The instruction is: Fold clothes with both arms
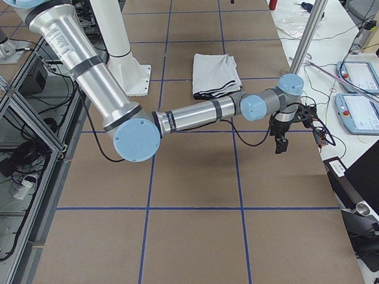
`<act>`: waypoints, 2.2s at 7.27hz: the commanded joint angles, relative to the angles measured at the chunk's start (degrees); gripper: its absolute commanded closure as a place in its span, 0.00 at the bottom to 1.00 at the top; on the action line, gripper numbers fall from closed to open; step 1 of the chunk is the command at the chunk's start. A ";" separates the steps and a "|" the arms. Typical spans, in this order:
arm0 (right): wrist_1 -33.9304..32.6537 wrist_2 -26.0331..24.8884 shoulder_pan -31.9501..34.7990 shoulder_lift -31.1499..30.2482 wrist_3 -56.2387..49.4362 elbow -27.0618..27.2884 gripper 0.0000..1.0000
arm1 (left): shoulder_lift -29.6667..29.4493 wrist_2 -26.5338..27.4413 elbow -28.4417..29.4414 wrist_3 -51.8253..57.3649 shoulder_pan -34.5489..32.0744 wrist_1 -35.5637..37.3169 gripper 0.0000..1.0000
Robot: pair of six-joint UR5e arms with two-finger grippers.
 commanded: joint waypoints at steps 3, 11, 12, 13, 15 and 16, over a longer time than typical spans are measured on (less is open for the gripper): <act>-8.30 1.04 6.18 -16.16 -9.58 16.51 0.00 | 5.69 -3.91 -3.04 14.07 -8.98 11.44 0.00; -7.51 1.66 6.10 -18.99 -8.70 16.69 0.00 | 15.48 -5.26 -13.26 13.02 -10.40 13.21 0.00; -7.60 1.66 6.10 -20.12 -8.79 18.86 0.00 | 15.56 -5.26 -12.91 13.02 -10.48 13.03 0.00; -8.03 1.58 6.19 -21.18 -8.79 21.58 0.00 | 18.87 -5.35 -15.08 13.28 -10.57 12.60 0.00; -7.95 1.58 6.19 -21.54 -8.79 21.70 0.00 | 18.91 -5.35 -14.40 13.02 -10.39 12.06 0.00; -8.13 1.58 6.10 -21.97 -8.79 21.09 0.00 | 18.99 -5.35 -14.05 13.11 -10.39 11.98 0.00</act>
